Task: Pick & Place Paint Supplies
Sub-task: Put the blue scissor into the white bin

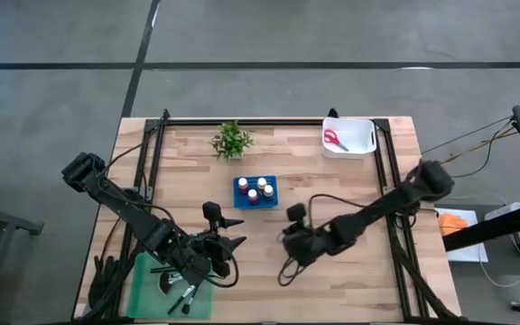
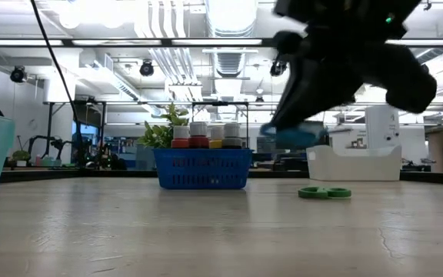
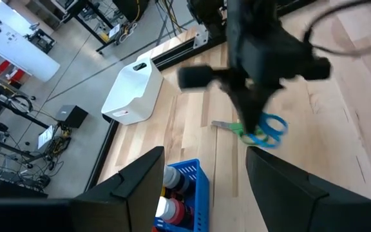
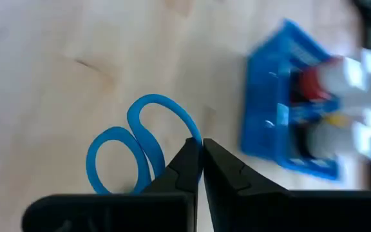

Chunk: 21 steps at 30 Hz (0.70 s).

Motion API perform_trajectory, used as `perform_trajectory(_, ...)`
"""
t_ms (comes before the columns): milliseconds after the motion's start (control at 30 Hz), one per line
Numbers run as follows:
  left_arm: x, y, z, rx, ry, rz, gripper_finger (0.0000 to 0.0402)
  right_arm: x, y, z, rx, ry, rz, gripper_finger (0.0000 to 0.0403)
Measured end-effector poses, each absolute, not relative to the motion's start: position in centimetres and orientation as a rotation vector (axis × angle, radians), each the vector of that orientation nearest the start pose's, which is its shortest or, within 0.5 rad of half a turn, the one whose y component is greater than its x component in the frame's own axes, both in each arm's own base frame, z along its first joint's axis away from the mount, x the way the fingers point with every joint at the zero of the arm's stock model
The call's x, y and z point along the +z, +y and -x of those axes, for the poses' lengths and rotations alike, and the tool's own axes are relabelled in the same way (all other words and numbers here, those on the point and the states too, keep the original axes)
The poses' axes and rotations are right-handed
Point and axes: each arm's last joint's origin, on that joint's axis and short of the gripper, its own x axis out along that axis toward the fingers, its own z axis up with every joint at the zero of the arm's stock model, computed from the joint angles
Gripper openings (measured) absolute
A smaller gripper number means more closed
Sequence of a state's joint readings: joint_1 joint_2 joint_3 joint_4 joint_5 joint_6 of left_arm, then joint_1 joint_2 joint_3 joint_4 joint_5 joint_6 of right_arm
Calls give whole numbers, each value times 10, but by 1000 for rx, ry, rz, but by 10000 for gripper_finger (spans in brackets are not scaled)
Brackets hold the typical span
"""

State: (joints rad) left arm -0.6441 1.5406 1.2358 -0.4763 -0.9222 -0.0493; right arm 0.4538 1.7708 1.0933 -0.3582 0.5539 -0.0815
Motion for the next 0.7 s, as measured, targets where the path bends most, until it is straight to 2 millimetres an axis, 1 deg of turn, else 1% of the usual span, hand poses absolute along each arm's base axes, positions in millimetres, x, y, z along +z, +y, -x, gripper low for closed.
perform_trajectory(100,291,-176,-273,278,549,-505,227,190,127,-300,-158,876,582,8)
perform_trajectory(200,291,-176,-273,279,549,-502,227,202,107,-278,-316,840,577,8)
perform_trajectory(433,291,-176,-273,278,552,-505,227,206,41,-229,-656,787,463,8)
perform_trajectory(567,291,-176,-273,278,551,-505,227,210,2,-208,-840,765,366,8)
perform_trajectory(700,291,-176,-273,278,552,-508,227,216,-31,-193,-992,761,295,8)
